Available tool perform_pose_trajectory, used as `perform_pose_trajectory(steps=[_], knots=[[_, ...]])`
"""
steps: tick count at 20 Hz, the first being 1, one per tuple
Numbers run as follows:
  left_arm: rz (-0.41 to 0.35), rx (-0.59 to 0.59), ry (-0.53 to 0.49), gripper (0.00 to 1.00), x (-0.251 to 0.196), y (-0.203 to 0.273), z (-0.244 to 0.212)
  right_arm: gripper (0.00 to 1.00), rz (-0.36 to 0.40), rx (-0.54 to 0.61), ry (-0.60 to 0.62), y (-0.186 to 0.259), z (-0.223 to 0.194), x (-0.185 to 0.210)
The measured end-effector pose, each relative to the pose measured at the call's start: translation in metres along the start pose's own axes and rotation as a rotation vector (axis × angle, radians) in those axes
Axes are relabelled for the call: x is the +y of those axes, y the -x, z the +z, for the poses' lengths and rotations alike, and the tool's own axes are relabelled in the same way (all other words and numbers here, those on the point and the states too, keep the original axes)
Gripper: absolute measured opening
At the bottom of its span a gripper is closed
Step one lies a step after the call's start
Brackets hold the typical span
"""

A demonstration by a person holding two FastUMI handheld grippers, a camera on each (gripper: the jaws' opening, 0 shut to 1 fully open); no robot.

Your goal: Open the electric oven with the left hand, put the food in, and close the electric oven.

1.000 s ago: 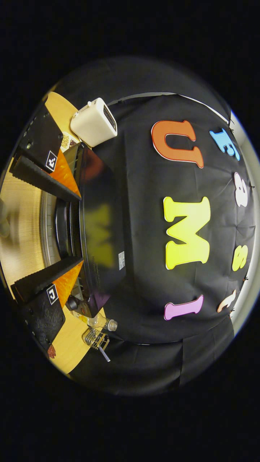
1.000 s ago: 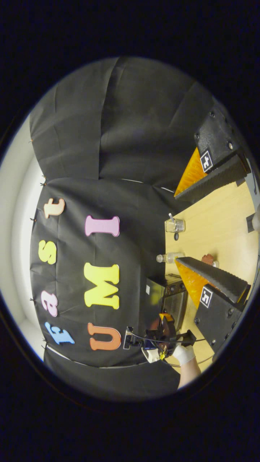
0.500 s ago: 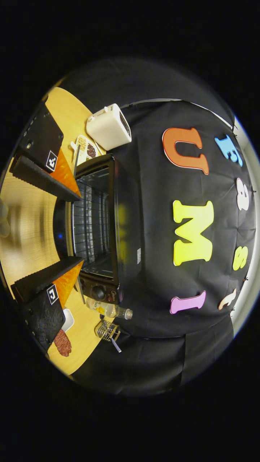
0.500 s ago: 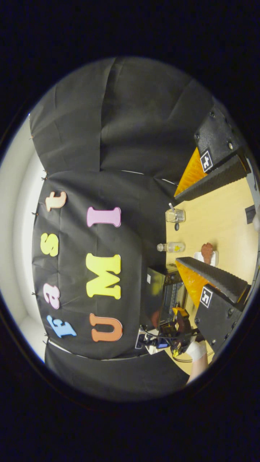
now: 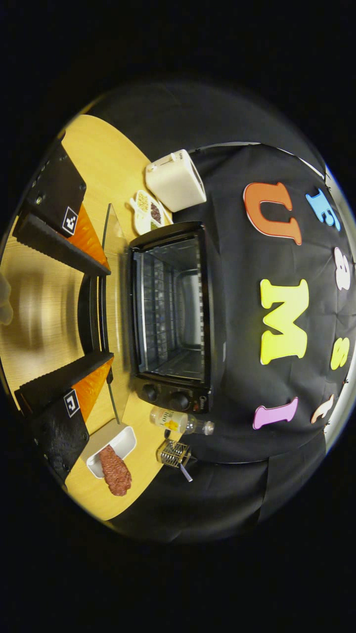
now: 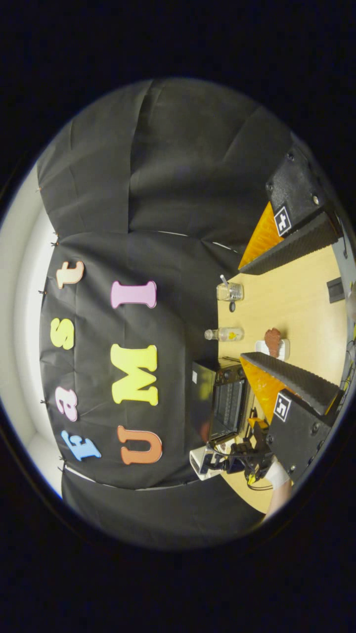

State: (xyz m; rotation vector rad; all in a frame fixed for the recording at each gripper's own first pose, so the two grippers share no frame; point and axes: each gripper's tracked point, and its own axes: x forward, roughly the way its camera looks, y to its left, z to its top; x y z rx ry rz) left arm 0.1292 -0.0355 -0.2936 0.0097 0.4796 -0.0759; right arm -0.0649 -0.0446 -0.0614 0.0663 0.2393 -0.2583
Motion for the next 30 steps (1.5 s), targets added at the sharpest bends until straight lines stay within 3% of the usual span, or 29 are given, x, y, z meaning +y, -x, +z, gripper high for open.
perform_pose_trajectory(steps=[8,9,10,11,12,16,19,23,30], knots=[[0.003,0.119,0.009,0.98,-0.002,-0.008,-0.047,0.97,-0.036,0.034,-0.006,-0.001,-0.016,-0.020],[-0.001,0.137,0.011,0.89,-0.002,-0.010,-0.051,1.00,-0.038,0.039,-0.007,-0.002,-0.016,-0.022],[-0.003,0.146,0.012,0.97,-0.004,-0.011,-0.053,1.00,-0.042,0.042,-0.009,-0.003,-0.018,-0.024],[-0.004,0.155,0.007,0.89,-0.005,-0.012,-0.055,0.99,-0.045,0.045,-0.010,-0.004,-0.019,-0.026],[-0.005,0.158,0.001,0.96,-0.006,-0.012,-0.056,0.97,-0.048,0.047,-0.011,-0.006,-0.021,-0.029],[-0.005,0.172,-0.005,0.96,-0.006,-0.012,-0.061,0.99,-0.043,0.054,-0.018,-0.012,-0.026,-0.034],[0.012,0.120,-0.016,0.96,0.000,-0.007,-0.047,1.00,-0.027,0.058,-0.022,-0.022,-0.031,-0.039],[0.024,0.034,-0.006,0.97,0.009,0.024,-0.014,0.99,0.044,0.098,-0.032,-0.059,-0.050,-0.041],[0.075,-0.095,0.024,0.97,0.011,0.122,0.052,0.99,0.307,0.287,-0.078,-0.164,-0.123,-0.007]])
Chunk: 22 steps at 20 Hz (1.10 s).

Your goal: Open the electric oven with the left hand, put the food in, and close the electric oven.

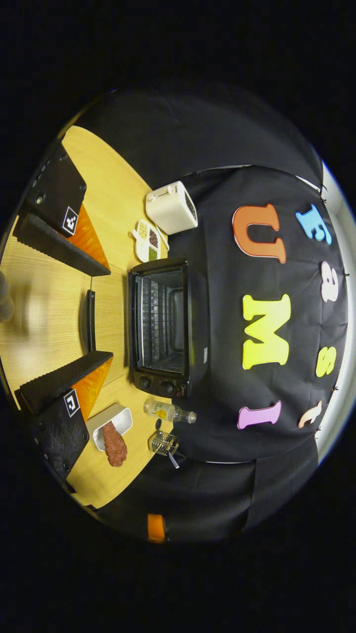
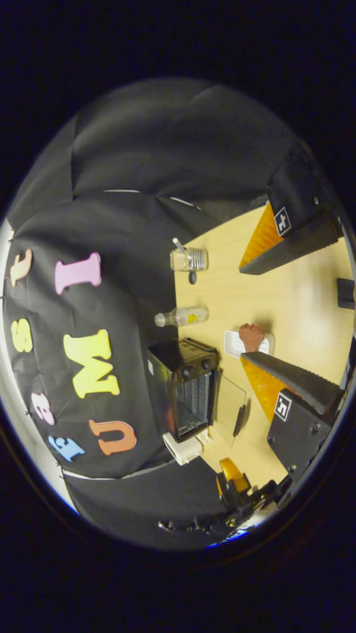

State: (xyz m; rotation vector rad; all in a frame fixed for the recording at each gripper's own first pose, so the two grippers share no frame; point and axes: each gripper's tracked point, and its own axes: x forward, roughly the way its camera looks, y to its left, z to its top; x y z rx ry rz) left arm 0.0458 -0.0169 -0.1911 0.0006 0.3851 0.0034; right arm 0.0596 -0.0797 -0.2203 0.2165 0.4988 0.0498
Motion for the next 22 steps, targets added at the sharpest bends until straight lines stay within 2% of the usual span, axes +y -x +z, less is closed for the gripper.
perform_pose_trajectory(steps=[5,8,11,13,14,15,16,19,22], knots=[[0.081,-0.058,0.011,0.97,-0.003,0.051,0.044,0.94,0.151,0.170,-0.088,-0.080,-0.038,0.008],[0.127,-0.059,-0.010,0.97,-0.009,0.069,0.055,0.91,0.207,0.251,-0.153,-0.117,-0.052,0.012],[0.165,-0.060,-0.007,0.97,-0.014,0.082,0.064,0.78,0.276,0.333,-0.257,-0.137,-0.067,0.023],[0.190,-0.063,0.008,0.97,-0.014,0.091,0.062,0.57,0.287,0.364,-0.334,-0.146,-0.074,0.025],[0.208,-0.059,0.015,0.96,-0.013,0.094,0.061,0.52,0.294,0.380,-0.367,-0.148,-0.078,0.026],[0.221,-0.049,0.024,0.96,-0.011,0.095,0.056,0.53,0.319,0.397,-0.408,-0.150,-0.079,0.031],[0.236,-0.042,0.034,0.97,-0.010,0.098,0.053,0.34,0.337,0.415,-0.446,-0.149,-0.081,0.035],[0.266,-0.038,0.047,0.97,-0.004,0.105,0.053,0.20,0.342,0.430,-0.479,-0.148,-0.080,0.038],[0.287,-0.043,0.053,0.97,0.003,0.113,0.055,0.17,0.350,0.423,-0.473,-0.141,-0.074,0.038]])
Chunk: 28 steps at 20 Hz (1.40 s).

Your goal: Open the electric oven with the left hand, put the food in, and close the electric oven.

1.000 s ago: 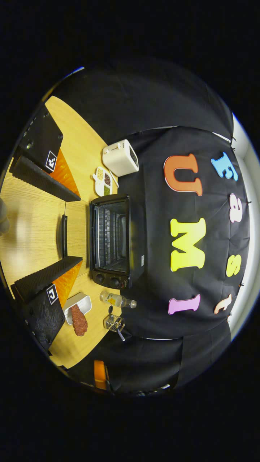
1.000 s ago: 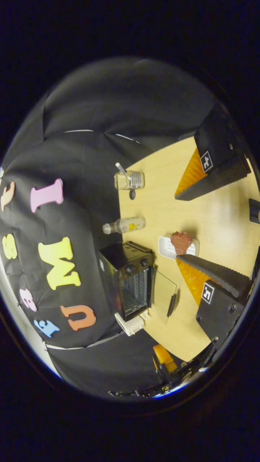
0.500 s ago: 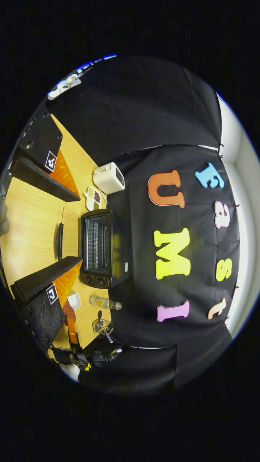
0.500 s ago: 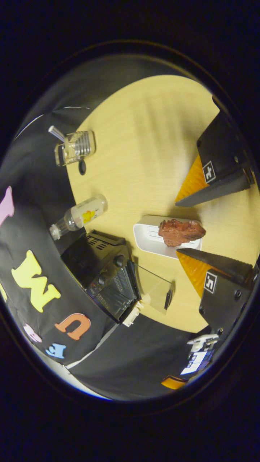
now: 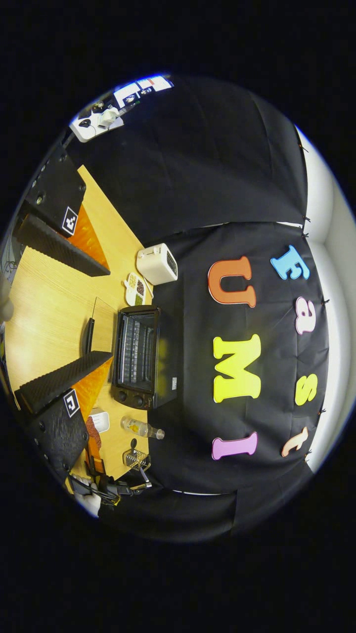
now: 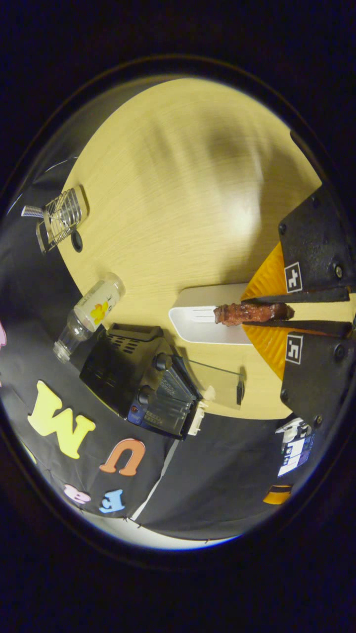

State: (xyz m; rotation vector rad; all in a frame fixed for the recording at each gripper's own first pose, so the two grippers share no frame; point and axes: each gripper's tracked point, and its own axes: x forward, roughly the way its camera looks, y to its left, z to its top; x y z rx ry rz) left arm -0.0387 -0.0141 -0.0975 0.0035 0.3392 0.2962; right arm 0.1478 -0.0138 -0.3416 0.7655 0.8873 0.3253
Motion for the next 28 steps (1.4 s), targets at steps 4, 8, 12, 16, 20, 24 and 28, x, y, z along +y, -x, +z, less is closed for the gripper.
perform_pose_trajectory(steps=[4,8,12,16,20,24,28], knots=[[-0.017,-0.021,0.009,0.97,0.010,0.004,0.007,0.16,0.019,-0.063,-0.001,0.024,0.007,0.015],[-0.062,-0.055,0.032,0.97,0.028,0.017,0.006,0.16,0.003,-0.150,0.007,0.054,0.005,0.038],[-0.119,-0.052,0.013,0.97,0.063,0.040,-0.014,0.16,-0.009,-0.266,-0.022,0.076,-0.012,0.079],[-0.147,-0.074,-0.042,0.96,0.108,0.063,-0.027,0.16,-0.006,-0.354,-0.084,0.069,-0.033,0.132],[-0.137,-0.068,-0.033,0.97,0.150,0.078,-0.028,0.16,0.019,-0.379,-0.109,0.037,-0.046,0.193],[-0.077,-0.062,0.002,0.96,0.186,0.077,-0.020,0.16,0.026,-0.407,-0.179,-0.021,-0.032,0.236],[-0.028,-0.037,-0.031,0.97,0.205,0.065,-0.011,0.16,0.060,-0.437,-0.217,-0.090,-0.007,0.270]])
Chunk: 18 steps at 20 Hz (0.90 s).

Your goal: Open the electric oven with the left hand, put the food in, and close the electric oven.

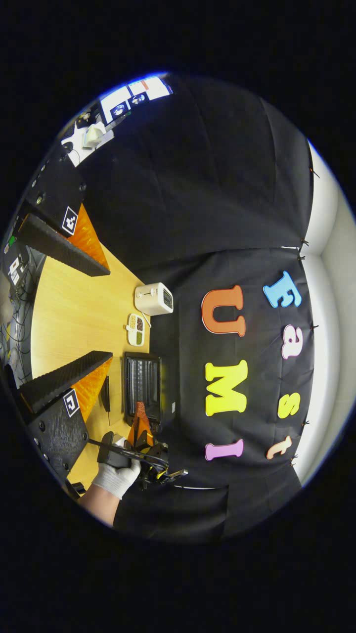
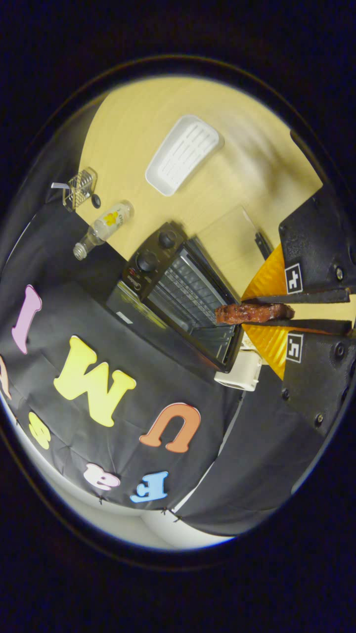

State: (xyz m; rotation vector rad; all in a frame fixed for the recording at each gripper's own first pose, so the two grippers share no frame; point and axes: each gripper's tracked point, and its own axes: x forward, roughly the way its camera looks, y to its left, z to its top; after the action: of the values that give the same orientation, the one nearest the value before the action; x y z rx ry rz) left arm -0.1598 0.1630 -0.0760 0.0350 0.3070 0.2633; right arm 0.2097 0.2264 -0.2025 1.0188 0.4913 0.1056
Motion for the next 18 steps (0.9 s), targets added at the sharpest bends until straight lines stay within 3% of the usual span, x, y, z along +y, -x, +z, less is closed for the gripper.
perform_pose_trajectory(steps=[4,9,11,18], knots=[[0.031,-0.006,-0.006,0.97,0.014,-0.020,0.018,0.16,-0.021,-0.048,-0.088,-0.069,0.002,0.002],[0.036,0.013,-0.014,0.97,0.015,-0.057,0.027,0.16,-0.058,-0.159,-0.092,-0.128,0.023,-0.005],[0.034,0.041,-0.010,0.97,0.014,-0.071,0.020,0.13,-0.074,-0.187,-0.067,-0.144,0.028,-0.007],[0.026,0.099,-0.010,0.97,0.010,-0.095,0.013,0.20,-0.134,-0.249,0.117,-0.182,0.041,-0.014]])
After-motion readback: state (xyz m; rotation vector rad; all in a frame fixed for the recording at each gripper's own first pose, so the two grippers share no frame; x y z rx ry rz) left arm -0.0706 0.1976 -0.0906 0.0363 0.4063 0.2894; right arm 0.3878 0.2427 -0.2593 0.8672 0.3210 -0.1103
